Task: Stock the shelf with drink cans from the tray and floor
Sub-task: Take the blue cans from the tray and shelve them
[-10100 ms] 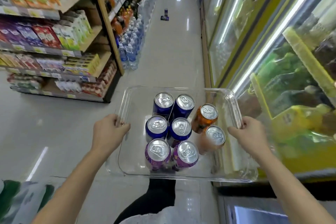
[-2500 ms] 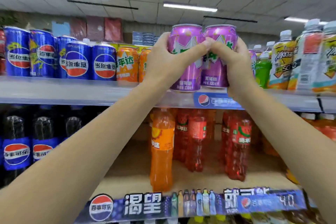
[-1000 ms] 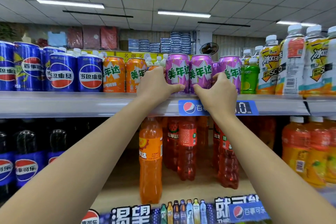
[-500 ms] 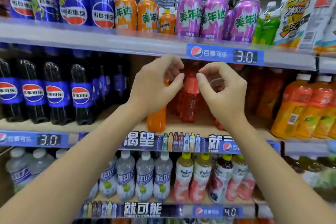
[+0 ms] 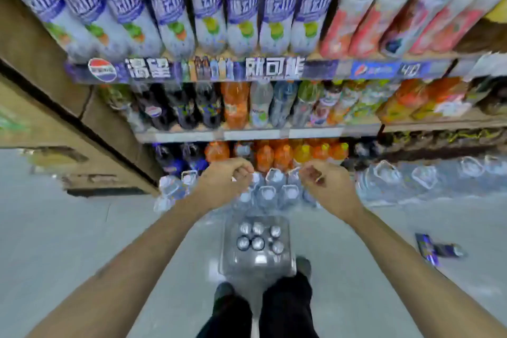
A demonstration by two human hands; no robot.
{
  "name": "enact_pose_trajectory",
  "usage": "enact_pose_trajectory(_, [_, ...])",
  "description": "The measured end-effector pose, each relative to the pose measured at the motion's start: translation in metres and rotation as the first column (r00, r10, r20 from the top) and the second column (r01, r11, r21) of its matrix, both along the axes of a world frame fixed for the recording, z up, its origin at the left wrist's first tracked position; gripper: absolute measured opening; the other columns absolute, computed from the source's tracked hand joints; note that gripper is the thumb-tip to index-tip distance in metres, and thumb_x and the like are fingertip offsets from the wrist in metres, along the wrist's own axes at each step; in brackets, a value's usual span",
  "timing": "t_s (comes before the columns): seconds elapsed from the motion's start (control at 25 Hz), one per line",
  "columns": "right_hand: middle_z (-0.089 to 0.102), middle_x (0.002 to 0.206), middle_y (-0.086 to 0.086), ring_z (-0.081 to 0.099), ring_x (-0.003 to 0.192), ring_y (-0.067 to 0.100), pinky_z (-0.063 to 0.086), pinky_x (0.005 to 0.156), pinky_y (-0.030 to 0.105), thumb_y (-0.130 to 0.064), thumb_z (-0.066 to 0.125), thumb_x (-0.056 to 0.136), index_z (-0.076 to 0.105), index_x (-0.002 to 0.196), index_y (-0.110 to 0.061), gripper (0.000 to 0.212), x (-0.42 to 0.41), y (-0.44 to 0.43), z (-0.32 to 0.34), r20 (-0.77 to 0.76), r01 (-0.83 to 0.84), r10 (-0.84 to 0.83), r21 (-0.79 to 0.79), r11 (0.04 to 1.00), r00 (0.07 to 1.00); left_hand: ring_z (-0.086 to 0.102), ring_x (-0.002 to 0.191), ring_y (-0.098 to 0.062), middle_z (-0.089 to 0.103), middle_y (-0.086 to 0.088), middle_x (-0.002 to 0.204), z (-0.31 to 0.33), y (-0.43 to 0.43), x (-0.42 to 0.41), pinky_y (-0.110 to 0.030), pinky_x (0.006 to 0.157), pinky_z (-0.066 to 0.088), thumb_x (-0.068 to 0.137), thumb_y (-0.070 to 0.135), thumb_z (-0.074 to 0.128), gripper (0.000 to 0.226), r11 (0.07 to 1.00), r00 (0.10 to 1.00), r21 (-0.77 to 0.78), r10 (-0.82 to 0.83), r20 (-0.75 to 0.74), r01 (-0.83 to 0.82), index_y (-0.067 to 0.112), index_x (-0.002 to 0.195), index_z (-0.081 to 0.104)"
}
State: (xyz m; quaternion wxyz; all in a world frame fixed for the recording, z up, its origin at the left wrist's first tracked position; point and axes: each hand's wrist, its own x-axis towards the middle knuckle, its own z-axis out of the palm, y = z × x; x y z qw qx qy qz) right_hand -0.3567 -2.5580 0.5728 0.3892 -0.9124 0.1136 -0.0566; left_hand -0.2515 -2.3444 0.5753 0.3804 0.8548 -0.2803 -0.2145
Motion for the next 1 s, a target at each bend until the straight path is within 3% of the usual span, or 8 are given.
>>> enact_pose_trajectory(0.16, [0.069,0.083,0.02,0.061,0.072,0.03,0.05,0.072,0.036,-0.001,0.063,0.081,0.066,0.088,0.002,0.008,-0.04,0.035,-0.116,-0.385,-0.011,0.034,0.062,0.998,0.922,0.064,0.09,-0.032,0.069,-0.015,0.094,-0.117,0.042,-0.047,-0.038,0.082,0.051,0.088,0.013,0.056,0.013,0.962,0.982,0.273,0.057,-0.181,-0.005,0.008,0.094,0.066])
enact_pose_trajectory(0.28, [0.07,0.092,0.016,0.063,0.082,0.032,0.051,0.075,0.037,-0.007,0.061,0.081,0.065,0.09,-0.004,0.01,-0.057,0.048,-0.202,-0.596,-0.035,0.072,0.073,0.997,0.8,0.064,0.09,-0.027,0.068,-0.002,0.097,-0.2,0.062,-0.072,-0.032,0.082,0.052,0.086,0.018,0.052,0.021,0.885,0.932,0.465,0.182,-0.312,-0.017,0.024,0.102,0.065])
enact_pose_trajectory(0.4, [0.067,0.101,0.015,0.062,0.093,0.035,0.049,0.074,0.035,-0.011,0.058,0.082,0.061,0.098,-0.008,0.017,-0.062,0.054,-0.291,-0.711,-0.112,0.09,0.016,0.994,0.697,0.062,0.1,-0.026,0.067,-0.002,0.11,-0.288,0.072,-0.087,-0.031,0.085,0.047,0.087,0.018,0.05,0.03,0.823,0.935,0.566,0.166,-0.313,0.043,0.023,0.113,0.062])
enact_pose_trajectory(0.52, [0.059,0.118,0.016,0.054,0.109,0.036,0.046,0.08,0.037,-0.017,0.058,0.082,0.05,0.122,-0.009,0.041,-0.069,0.062,-0.382,-0.776,-0.311,0.123,-0.098,0.945,0.618,0.055,0.112,-0.029,0.059,-0.008,0.123,-0.376,0.069,-0.101,-0.037,0.092,0.042,0.087,0.014,0.05,0.038,0.719,0.961,0.663,-0.02,-0.277,0.206,0.018,0.125,0.054])
enact_pose_trajectory(0.6, [0.049,0.13,0.017,0.047,0.118,0.036,0.046,0.085,0.04,-0.016,0.061,0.08,0.039,0.135,-0.008,0.059,-0.071,0.071,-0.445,-0.801,-0.354,0.13,-0.107,0.929,0.585,0.052,0.114,-0.03,0.055,-0.01,0.125,-0.438,0.062,-0.106,-0.04,0.092,0.042,0.085,0.01,0.053,0.045,0.677,0.961,0.694,-0.079,-0.264,0.246,0.015,0.13,0.049])
enact_pose_trajectory(0.76, [0.037,0.141,0.018,0.039,0.127,0.036,0.043,0.095,0.043,-0.006,0.069,0.075,0.029,0.139,-0.006,0.076,-0.07,0.091,-0.55,-0.761,-0.188,0.091,-0.041,0.981,0.642,0.038,0.13,-0.033,0.034,-0.011,0.146,-0.546,0.048,-0.11,-0.043,0.1,0.038,0.08,0.012,0.066,0.079,0.756,0.95,0.65,0.142,-0.278,0.078,0.013,0.146,0.023])
enact_pose_trajectory(0.84, [0.034,0.143,0.019,0.035,0.132,0.035,0.037,0.105,0.041,-0.004,0.074,0.071,0.025,0.141,-0.004,0.086,-0.067,0.101,-0.596,-0.728,-0.117,0.037,-0.06,0.991,0.684,0.032,0.134,-0.034,0.025,-0.011,0.152,-0.593,0.042,-0.11,-0.045,0.103,0.036,0.075,0.012,0.073,0.094,0.789,0.95,0.613,0.168,-0.264,0.031,0.012,0.148,0.014])
enact_pose_trajectory(1.0, [0.035,0.145,0.017,0.032,0.134,0.032,0.033,0.11,0.039,-0.005,0.08,0.065,0.024,0.142,-0.004,0.095,-0.061,0.115,-0.653,-0.625,0.161,-0.178,-0.084,0.983,0.76,0.043,0.125,-0.037,0.036,-0.012,0.145,-0.649,0.031,-0.111,-0.046,0.098,0.041,0.066,0.012,0.08,0.1,0.853,0.948,0.518,0.216,-0.232,-0.067,0.014,0.146,0.021])
